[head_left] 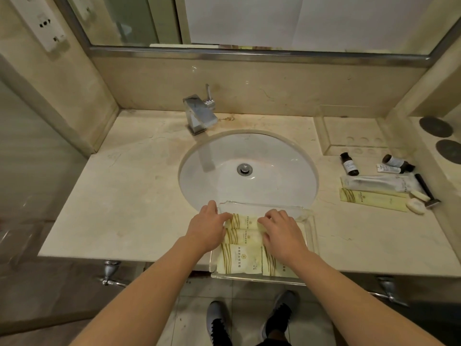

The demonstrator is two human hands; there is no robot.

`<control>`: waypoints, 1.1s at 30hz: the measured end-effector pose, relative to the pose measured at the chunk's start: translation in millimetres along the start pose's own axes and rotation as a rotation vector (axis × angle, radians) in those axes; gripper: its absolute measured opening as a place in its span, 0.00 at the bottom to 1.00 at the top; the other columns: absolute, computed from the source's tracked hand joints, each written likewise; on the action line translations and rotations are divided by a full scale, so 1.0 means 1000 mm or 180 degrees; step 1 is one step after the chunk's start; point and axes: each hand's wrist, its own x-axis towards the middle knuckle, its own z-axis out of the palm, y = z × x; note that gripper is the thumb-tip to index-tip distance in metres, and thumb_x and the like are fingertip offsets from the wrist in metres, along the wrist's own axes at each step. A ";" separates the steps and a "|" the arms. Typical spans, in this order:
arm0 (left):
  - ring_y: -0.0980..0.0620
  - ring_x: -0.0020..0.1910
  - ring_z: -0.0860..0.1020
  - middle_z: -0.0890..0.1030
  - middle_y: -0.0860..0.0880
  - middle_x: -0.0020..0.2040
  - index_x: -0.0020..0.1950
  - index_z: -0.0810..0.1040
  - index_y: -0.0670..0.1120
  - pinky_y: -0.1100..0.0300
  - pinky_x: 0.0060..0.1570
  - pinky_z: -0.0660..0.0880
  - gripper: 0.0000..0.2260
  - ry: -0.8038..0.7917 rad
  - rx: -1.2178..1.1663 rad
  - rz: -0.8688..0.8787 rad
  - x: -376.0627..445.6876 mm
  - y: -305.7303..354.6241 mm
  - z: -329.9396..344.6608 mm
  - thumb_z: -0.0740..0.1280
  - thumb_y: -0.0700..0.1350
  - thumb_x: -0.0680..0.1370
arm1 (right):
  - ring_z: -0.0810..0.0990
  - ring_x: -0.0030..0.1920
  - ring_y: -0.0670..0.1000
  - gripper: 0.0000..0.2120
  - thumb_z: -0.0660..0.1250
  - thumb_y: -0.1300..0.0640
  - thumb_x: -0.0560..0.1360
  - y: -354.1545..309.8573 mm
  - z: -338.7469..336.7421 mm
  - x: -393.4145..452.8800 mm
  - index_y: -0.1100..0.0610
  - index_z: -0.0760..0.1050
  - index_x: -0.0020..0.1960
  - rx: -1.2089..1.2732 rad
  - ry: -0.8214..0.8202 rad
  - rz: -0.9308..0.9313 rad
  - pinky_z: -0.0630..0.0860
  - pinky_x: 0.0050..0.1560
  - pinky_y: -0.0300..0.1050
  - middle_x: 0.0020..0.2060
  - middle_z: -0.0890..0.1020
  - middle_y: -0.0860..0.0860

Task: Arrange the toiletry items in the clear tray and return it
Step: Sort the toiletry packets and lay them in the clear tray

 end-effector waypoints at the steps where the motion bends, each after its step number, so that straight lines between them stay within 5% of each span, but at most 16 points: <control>1: 0.45 0.59 0.69 0.67 0.45 0.59 0.70 0.71 0.55 0.53 0.49 0.74 0.18 -0.0008 0.0028 -0.0027 0.000 0.000 0.000 0.60 0.48 0.79 | 0.72 0.59 0.55 0.16 0.64 0.58 0.75 -0.001 0.000 0.000 0.54 0.75 0.63 0.0057 -0.0035 -0.0035 0.70 0.58 0.49 0.59 0.76 0.52; 11: 0.48 0.53 0.73 0.71 0.47 0.56 0.64 0.74 0.48 0.55 0.45 0.76 0.14 0.0445 -0.0120 -0.0142 0.008 0.012 -0.006 0.59 0.45 0.79 | 0.75 0.56 0.53 0.14 0.64 0.59 0.74 0.013 -0.006 -0.005 0.55 0.77 0.59 0.0430 0.0134 0.0150 0.71 0.56 0.48 0.56 0.78 0.50; 20: 0.51 0.43 0.70 0.72 0.49 0.57 0.62 0.73 0.49 0.56 0.43 0.73 0.12 0.0470 -0.0393 0.0485 0.061 0.106 -0.020 0.59 0.46 0.79 | 0.76 0.52 0.52 0.09 0.62 0.59 0.77 0.086 -0.051 -0.029 0.56 0.77 0.54 0.1252 0.0585 0.1631 0.76 0.50 0.49 0.50 0.79 0.51; 26: 0.50 0.55 0.76 0.73 0.50 0.58 0.61 0.73 0.50 0.55 0.49 0.74 0.13 0.0018 -0.0437 0.0800 0.100 0.183 -0.008 0.60 0.47 0.78 | 0.77 0.47 0.51 0.08 0.62 0.59 0.76 0.150 -0.068 -0.052 0.55 0.77 0.53 0.1933 0.0528 0.2505 0.75 0.47 0.46 0.48 0.80 0.50; 33: 0.47 0.55 0.76 0.75 0.48 0.57 0.62 0.75 0.48 0.51 0.52 0.76 0.14 -0.0278 -0.0270 0.0966 0.150 0.259 0.010 0.59 0.47 0.78 | 0.79 0.50 0.54 0.06 0.63 0.56 0.75 0.225 -0.075 -0.056 0.51 0.75 0.51 0.2924 0.0627 0.3493 0.75 0.49 0.47 0.49 0.79 0.50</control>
